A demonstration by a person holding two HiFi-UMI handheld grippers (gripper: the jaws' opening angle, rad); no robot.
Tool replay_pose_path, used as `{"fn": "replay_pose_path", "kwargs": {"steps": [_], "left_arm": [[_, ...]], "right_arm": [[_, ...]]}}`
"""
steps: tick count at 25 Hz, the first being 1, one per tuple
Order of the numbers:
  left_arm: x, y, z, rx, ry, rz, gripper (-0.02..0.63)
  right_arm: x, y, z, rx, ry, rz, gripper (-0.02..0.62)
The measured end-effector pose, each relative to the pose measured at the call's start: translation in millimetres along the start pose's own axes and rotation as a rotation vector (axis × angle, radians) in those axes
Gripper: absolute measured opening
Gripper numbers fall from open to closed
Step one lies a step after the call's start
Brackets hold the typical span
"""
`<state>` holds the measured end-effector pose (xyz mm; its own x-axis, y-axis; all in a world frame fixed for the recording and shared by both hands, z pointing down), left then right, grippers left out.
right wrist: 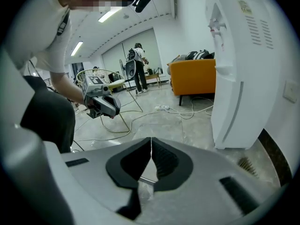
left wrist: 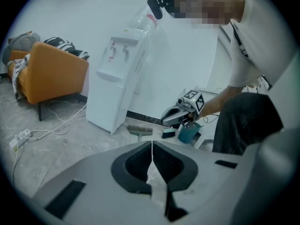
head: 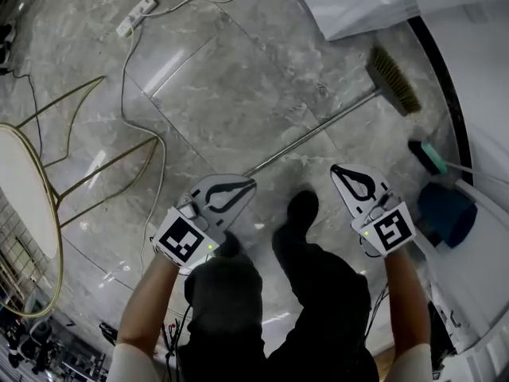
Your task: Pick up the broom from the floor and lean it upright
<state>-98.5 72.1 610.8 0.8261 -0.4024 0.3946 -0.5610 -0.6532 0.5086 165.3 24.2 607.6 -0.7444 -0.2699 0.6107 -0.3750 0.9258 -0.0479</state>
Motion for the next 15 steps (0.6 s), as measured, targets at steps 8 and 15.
{"fn": "replay_pose_path", "kwargs": {"steps": [8,15], "left_arm": [[27,52,-49,0.056,0.032,-0.105,0.011],[39,85,-87,0.045,0.057,-0.163,0.011]], "right_arm": [[61,-8,-60,-0.11,0.063,0.063,0.044],[122,2,-113,-0.241,0.121,0.147,0.07]]}}
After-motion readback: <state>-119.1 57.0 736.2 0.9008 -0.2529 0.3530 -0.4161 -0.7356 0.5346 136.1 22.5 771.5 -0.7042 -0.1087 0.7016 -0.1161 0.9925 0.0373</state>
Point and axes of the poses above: the fingertips, and each gripper's own axes: x forward along the fingers, y to its left, z out of its top, the point moved 9 cm from there along -x, backward along the fingers, and after that the axes turned 11 degrees about -x, right-handed, at the moved point
